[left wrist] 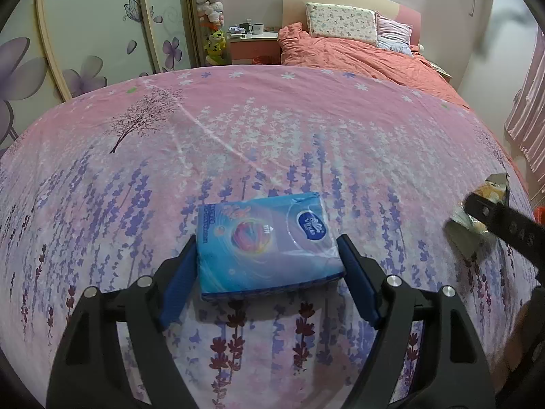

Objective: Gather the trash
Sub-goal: 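Grasp the blue tissue pack with the left tool while the right tool grasps the snack wrapper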

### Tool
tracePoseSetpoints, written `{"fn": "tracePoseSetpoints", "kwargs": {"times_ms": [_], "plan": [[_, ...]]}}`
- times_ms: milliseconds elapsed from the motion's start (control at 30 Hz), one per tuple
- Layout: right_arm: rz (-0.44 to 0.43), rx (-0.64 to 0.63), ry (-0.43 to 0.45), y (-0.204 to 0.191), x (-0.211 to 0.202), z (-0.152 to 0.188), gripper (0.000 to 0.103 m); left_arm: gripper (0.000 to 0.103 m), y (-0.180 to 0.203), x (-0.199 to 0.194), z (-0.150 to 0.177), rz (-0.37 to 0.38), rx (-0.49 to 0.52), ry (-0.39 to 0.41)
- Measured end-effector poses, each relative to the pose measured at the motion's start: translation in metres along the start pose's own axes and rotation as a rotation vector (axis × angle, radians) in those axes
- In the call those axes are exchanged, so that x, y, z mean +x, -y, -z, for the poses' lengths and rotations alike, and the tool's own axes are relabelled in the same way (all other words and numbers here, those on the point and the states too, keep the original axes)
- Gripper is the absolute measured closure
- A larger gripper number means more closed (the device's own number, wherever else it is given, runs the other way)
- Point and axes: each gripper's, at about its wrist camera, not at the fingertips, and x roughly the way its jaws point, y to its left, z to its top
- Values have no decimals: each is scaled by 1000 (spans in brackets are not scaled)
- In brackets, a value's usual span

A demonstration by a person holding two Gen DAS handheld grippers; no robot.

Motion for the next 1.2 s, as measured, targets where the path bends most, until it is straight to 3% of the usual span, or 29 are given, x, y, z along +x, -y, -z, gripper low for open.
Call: {"fn": "tracePoseSetpoints", "kwargs": {"times_ms": [200,467,600,767,933,1133,1200], "plan": [[0,-58,19,48,-22,19,43,27,0,0,0,1,-1,0],[-67,-23,11,88,-40,32,42,27,-1,0,0,1,-1,0],[-68,-22,24,84,-39,33,41,27,-1,0,0,1,0,0],[-106,-189,44,58,-28,22,45,26,-1,-1,0,1,-1,0],[-123,-157,35,48,-23,18,45,26,-1,-1,0,1,-1,0],[-117,-153,29,44,-21,18,67,28,-5,0,0,3,5,3],[-126,-140,24,48,-24,20,77,29,-3,0,-1,35,23,9]]}}
